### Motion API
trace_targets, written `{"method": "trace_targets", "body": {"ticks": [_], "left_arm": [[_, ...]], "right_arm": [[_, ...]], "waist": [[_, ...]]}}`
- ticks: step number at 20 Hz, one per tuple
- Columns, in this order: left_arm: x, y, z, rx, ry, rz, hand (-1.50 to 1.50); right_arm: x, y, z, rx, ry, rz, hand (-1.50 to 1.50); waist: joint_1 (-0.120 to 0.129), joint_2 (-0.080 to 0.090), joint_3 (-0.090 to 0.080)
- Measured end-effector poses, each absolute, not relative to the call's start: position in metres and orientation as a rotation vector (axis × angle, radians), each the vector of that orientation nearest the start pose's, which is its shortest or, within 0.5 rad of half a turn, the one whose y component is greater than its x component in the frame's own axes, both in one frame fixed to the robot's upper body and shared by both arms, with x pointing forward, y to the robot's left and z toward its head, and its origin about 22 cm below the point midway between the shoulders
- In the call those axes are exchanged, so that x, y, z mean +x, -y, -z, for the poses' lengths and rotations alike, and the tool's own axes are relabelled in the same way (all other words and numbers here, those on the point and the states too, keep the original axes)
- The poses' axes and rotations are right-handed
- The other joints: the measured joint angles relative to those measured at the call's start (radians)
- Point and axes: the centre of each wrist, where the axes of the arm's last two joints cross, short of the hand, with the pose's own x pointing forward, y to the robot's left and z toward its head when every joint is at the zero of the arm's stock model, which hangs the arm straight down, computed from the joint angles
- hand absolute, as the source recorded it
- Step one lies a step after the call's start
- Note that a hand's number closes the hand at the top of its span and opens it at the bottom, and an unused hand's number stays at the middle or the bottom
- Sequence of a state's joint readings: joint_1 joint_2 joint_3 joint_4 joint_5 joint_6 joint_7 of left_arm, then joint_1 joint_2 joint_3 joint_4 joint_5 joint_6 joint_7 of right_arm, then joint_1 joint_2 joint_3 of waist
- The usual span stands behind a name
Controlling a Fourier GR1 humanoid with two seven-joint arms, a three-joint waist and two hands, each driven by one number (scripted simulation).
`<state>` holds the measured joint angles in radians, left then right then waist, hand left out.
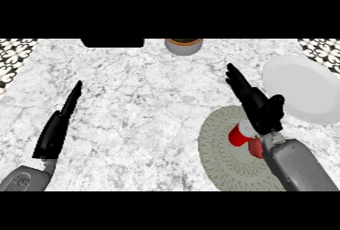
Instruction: Pick the can from the placemat and place it in the plate
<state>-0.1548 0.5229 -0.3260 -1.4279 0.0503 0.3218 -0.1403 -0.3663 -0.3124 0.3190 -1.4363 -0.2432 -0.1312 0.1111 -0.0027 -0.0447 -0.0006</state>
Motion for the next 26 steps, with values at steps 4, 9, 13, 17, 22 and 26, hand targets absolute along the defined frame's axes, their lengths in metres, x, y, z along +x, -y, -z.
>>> {"method": "trace_targets", "body": {"ticks": [4,9,13,17,22,26], "left_arm": [[0.275,-0.266,-0.037,0.315,1.748,0.446,0.00],[0.281,-0.244,-0.055,0.143,1.818,0.474,0.00],[0.283,-0.236,-0.065,0.044,1.815,0.489,0.00],[0.283,-0.242,-0.072,0.004,1.806,0.493,0.00],[0.281,-0.251,-0.078,-0.012,1.790,0.484,0.00],[0.280,-0.255,-0.075,0.002,1.789,0.475,0.00]], "right_arm": [[0.314,0.226,-0.035,0.168,1.334,-0.249,-1.50],[0.322,0.269,-0.032,0.103,1.029,-0.463,-1.50],[0.338,0.292,-0.050,-0.017,0.901,-0.750,-1.50],[0.365,0.290,-0.067,-0.097,0.837,-0.927,-1.50],[0.400,0.267,-0.091,-0.153,0.743,-1.051,-1.50],[0.420,0.253,-0.101,-0.118,0.607,-1.064,-1.50]], "waist": [[0.012,0.037,0.002],[0.046,0.051,-0.017],[0.065,0.057,-0.008],[0.061,0.057,-0.002],[0.047,0.053,0.000],[0.035,0.051,0.000]]}}
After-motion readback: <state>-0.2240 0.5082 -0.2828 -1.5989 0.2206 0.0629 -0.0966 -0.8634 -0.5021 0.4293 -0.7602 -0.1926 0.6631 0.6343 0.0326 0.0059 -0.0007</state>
